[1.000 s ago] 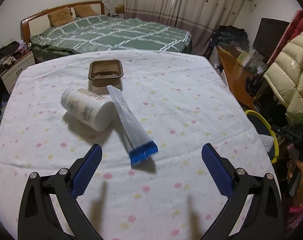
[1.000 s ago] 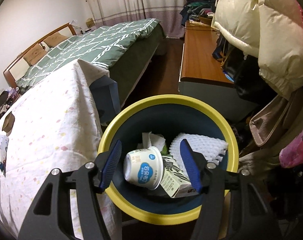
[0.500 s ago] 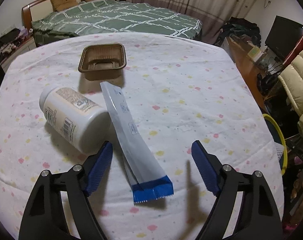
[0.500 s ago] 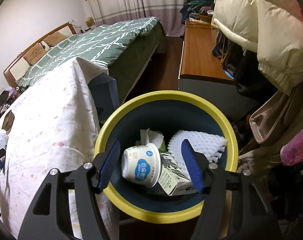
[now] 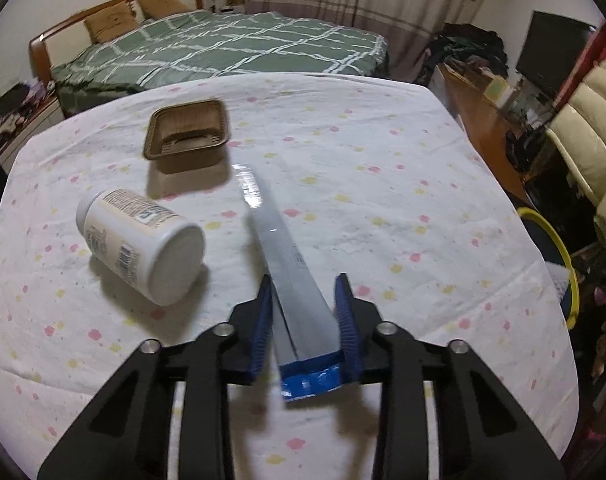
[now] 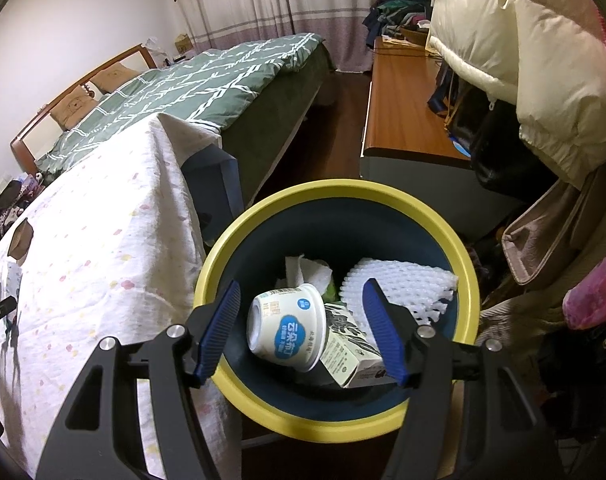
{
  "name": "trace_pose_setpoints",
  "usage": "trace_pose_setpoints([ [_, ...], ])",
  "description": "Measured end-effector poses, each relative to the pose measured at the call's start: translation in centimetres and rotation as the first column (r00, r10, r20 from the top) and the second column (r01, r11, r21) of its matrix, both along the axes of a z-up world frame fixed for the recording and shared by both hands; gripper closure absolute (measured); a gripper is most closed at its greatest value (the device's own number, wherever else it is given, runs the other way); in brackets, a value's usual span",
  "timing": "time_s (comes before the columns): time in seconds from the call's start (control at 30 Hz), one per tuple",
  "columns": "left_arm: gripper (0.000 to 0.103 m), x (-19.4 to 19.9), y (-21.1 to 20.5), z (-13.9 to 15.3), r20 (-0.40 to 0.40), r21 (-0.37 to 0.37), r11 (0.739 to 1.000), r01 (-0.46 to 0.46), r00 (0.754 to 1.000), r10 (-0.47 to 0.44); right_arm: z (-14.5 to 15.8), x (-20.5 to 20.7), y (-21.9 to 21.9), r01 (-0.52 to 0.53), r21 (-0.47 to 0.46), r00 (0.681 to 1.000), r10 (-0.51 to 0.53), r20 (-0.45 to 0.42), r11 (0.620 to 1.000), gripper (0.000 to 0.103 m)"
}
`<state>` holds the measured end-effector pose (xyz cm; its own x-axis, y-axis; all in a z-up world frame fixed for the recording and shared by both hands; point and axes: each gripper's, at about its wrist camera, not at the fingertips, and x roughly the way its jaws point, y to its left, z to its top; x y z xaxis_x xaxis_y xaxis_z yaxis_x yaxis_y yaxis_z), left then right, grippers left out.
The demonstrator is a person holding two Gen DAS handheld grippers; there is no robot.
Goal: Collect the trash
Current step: 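Grasp the white tube with blue cap with the left gripper, then carry the tube over the yellow bin and open the left gripper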
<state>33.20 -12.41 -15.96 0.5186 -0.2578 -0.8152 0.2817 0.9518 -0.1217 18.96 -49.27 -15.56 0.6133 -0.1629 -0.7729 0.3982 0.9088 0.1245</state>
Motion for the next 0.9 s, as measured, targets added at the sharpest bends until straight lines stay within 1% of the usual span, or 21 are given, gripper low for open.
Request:
trace_pose_setpoints([
  [0.2,0.075,-2.4,-3.2,2.0,0.056,0.018,0.995,0.098,0.993,-0.099,0.3,-0.7,-0.1,-0.001,0.007,1.0,0.001,0.006,1.0,0.042],
  [0.3,0.075,-3.1,-4.9,2.7,0.063,0.031,0.99,0.141,0.988,-0.142,0.3,-1.1,-0.3,0.002,0.01,1.0,-0.002,0.008,1.0,0.042],
  [0.4,0.075,-2.9,-5.4,3.0,0.06,0.05,0.993,0.108,0.992,-0.111,0.2,-1.5,-0.5,0.004,0.019,1.0,-0.004,0.009,1.0,0.042],
  [0.43,0.075,-2.6,-5.3,3.0,0.058,0.066,0.995,0.082,0.995,-0.085,0.1,-1.6,-0.6,0.004,0.021,1.0,-0.004,0.009,1.0,0.042],
  [0.5,0.075,-2.2,-4.6,2.9,0.053,0.074,0.996,0.042,0.998,-0.046,-0.1,-1.8,-0.7,0.004,0.023,1.0,-0.004,0.008,1.0,0.042],
  [0.53,0.075,-2.2,-4.4,2.7,0.047,0.078,0.996,0.035,0.998,-0.038,-0.1,-1.9,-0.8,0.005,0.024,1.0,-0.005,0.008,1.0,0.042],
  [0.57,0.068,-2.0,-4.2,2.6,0.037,0.089,0.996,0.028,0.999,-0.032,-0.2,-1.9,-0.9,0.006,0.026,1.0,-0.007,0.008,1.0,0.042],
  [0.6,0.051,-1.8,-4.1,2.4,0.033,0.096,0.995,0.025,0.999,-0.028,-0.3,-1.9,-1.0,0.007,0.03,1.0,-0.008,0.008,1.0,0.042],
  [0.63,0.02,-1.8,-4.0,2.2,0.043,0.104,0.994,0.016,0.999,-0.02,-0.4,-1.8,-1.1,0.008,0.033,1.0,-0.008,0.008,0.999,0.042],
  [0.67,0.018,-1.9,-4.1,2.3,0.059,0.108,0.994,0.017,0.998,-0.023,-0.5,-1.9,-1.1,0.007,0.035,1.0,-0.008,0.008,0.999,0.042],
  [0.7,0.019,-1.9,-4.3,2.3,0.063,0.121,0.992,0.028,0.997,-0.036,-0.6,-1.9,-1.1,0.007,0.037,1.0,-0.007,0.008,0.999,0.042],
  [0.73,0.024,-1.8,-4.3,2.1,0.061,0.122,0.992,0.036,0.997,-0.043,-0.6,-1.9,-1.1,0.006,0.038,1.0,-0.007,0.008,0.999,0.042],
  [0.77,0.033,-1.6,-4.3,2.0,0.052,0.119,0.992,0.037,0.998,-0.044,-0.6,-1.9,-1.1,0.005,0.039,1.0,-0.005,0.006,0.999,0.042],
  [0.8,0.037,-1.2,-4.4,1.8,0.035,0.112,0.993,0.042,0.998,-0.046,-0.6,-1.8,-1.1,0.004,0.04,1.0,-0.005,0.006,0.999,0.042],
  [0.87,0.052,-0.7,-4.6,1.2,0.005,0.103,0.993,0.05,0.999,-0.051,-0.7,-1.9,-1.1,0.004,0.04,1.0,-0.004,0.005,0.999,0.042],
  [0.9,0.057,-0.6,-4.8,1.0,-0.002,0.105,0.993,0.052,0.999,-0.052,-0.8,-2.0,-1.1,0.004,0.041,1.0,-0.004,0.005,0.999,0.042],
])
